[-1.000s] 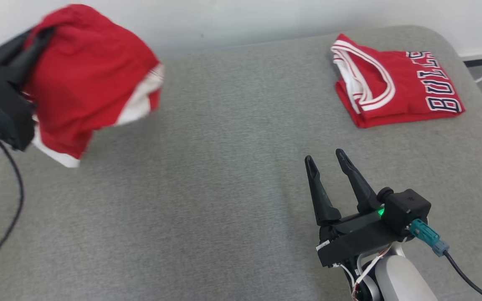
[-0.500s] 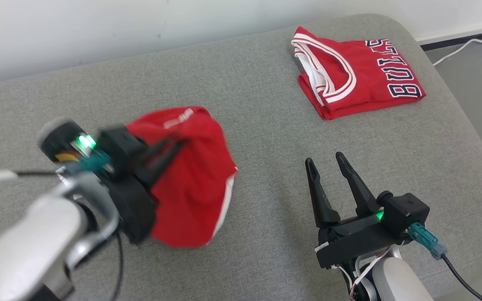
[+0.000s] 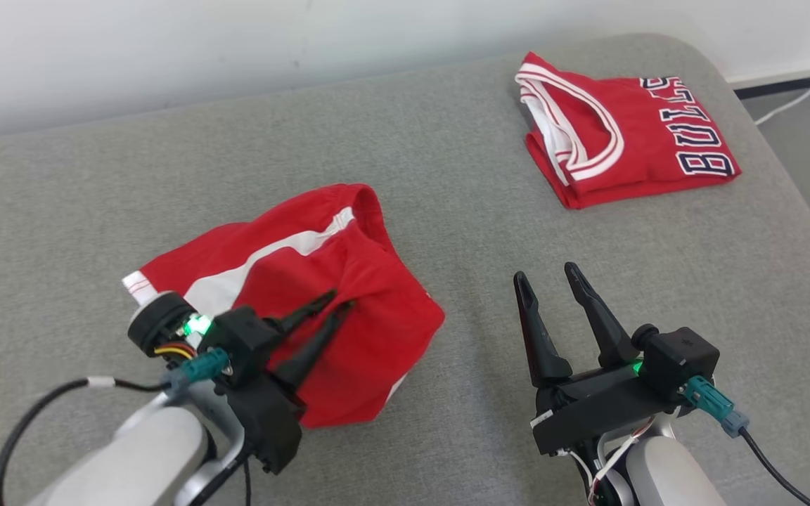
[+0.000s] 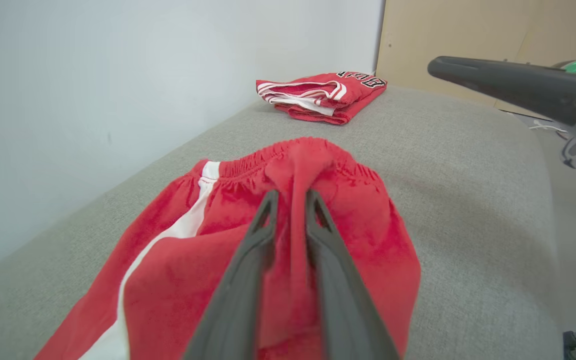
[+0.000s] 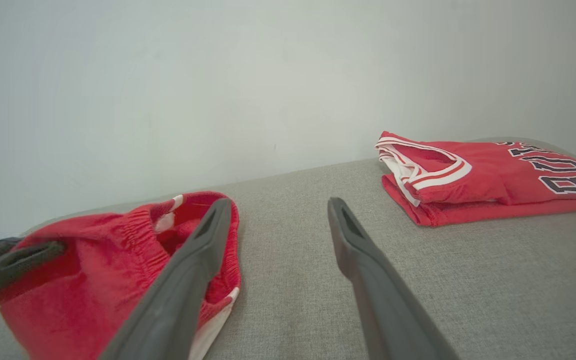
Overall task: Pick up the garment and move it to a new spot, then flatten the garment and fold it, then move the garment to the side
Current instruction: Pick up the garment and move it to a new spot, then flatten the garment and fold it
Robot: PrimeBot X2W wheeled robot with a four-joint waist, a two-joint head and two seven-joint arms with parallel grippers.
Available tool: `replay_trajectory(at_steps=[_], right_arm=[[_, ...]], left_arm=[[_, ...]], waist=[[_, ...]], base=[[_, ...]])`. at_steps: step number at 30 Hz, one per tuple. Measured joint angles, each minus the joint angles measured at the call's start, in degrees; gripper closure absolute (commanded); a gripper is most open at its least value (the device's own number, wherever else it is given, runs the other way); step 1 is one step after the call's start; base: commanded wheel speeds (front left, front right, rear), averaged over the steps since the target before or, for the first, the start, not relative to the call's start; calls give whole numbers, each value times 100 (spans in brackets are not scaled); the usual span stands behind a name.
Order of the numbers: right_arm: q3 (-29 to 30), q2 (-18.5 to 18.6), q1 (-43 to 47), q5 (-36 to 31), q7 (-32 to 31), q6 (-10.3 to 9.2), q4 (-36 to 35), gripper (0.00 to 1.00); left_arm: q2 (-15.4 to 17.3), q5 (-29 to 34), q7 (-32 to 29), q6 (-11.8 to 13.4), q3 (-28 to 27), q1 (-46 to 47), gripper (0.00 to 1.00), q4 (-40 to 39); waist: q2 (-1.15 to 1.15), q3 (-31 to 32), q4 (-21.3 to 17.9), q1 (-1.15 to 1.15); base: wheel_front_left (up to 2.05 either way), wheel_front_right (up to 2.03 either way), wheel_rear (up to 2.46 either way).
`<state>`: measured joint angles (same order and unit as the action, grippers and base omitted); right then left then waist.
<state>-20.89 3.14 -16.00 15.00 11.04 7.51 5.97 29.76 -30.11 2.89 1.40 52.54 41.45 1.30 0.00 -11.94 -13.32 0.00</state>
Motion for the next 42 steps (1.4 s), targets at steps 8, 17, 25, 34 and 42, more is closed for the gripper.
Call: replay_trajectory(at_steps=[8,17,25,34,42], right_arm=[[70,35,131,0,-52,0,1,0],[138,103,274,0,-145,0,-51,0],[230,179,420,2,-222,0,-75,0],[337,267,675,58,-406,0,16,0],[303,397,759,140,-662,0,198,0]], left_arm=[[-322,101,829,724,-203,-512,0,-15],[-260,34,1141,1529,-745,-1404,0,-313],[-120,-19,1202,2053,-1563,-2293,0,-654],[-237,88,1203,2439,-2524,-3541,0,-1067],[-439,205,1203,2409,-3130,-3947,0,-1174]], waist=[[0,210,230,-1],[0,455,488,-1],[1,602,617,-1],[0,777,790,-1],[0,851,1013,-1]], base=[[0,0,0],[0,0,0],[0,0,0],[0,0,0],[0,0,0]])
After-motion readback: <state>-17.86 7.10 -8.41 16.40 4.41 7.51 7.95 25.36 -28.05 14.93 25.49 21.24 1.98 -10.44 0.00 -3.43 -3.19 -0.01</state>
